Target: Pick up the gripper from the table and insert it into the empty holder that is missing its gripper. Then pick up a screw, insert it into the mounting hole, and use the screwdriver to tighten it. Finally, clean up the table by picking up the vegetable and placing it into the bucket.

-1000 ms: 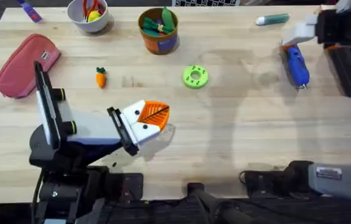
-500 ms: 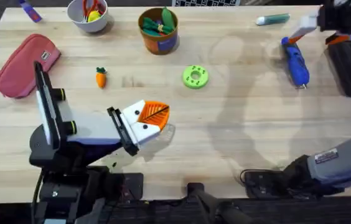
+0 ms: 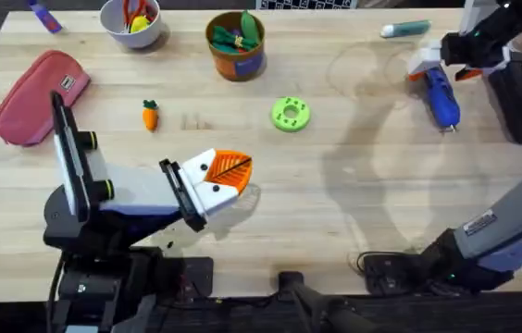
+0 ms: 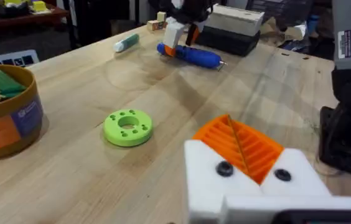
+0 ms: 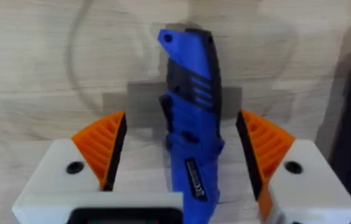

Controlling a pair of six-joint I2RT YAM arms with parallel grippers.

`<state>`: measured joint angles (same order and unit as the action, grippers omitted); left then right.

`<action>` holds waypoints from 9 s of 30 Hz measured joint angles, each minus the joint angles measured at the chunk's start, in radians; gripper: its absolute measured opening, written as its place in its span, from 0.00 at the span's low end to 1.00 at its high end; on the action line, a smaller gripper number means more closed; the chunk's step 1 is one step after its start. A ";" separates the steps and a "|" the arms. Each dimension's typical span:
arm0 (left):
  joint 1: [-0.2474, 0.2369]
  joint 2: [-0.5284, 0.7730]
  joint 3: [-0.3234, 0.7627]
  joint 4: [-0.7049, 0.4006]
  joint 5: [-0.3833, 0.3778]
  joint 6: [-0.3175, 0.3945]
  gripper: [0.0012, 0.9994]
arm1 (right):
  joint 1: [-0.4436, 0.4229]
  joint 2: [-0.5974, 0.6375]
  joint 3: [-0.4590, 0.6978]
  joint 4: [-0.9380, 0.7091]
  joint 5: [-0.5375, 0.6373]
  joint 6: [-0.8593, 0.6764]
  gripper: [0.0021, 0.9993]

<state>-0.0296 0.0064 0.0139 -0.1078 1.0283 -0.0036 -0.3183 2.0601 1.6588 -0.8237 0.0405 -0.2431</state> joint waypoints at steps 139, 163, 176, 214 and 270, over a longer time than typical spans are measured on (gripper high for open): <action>0.000 0.000 0.000 0.000 0.000 0.000 0.02 | 1.052 -0.688 -0.884 2.104 -0.896 0.683 0.02; 0.000 0.000 0.000 0.000 0.000 0.000 0.02 | 1.062 -0.634 -0.885 2.085 -0.959 0.553 0.02; 0.000 0.000 0.000 0.000 0.000 0.000 0.02 | 1.062 -0.634 -0.885 2.054 -0.959 0.526 0.02; 0.000 0.000 0.000 0.000 0.000 -0.001 0.02 | 1.068 -0.593 -0.885 2.048 -0.970 0.526 0.02; 0.000 -0.001 0.001 -0.001 0.000 0.000 0.02 | 1.048 -0.604 -0.617 1.839 -1.059 0.526 0.02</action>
<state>-0.0296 0.0051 0.0147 -0.1085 1.0279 -0.0040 0.7292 1.4557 1.0417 1.0155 -1.0189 0.2831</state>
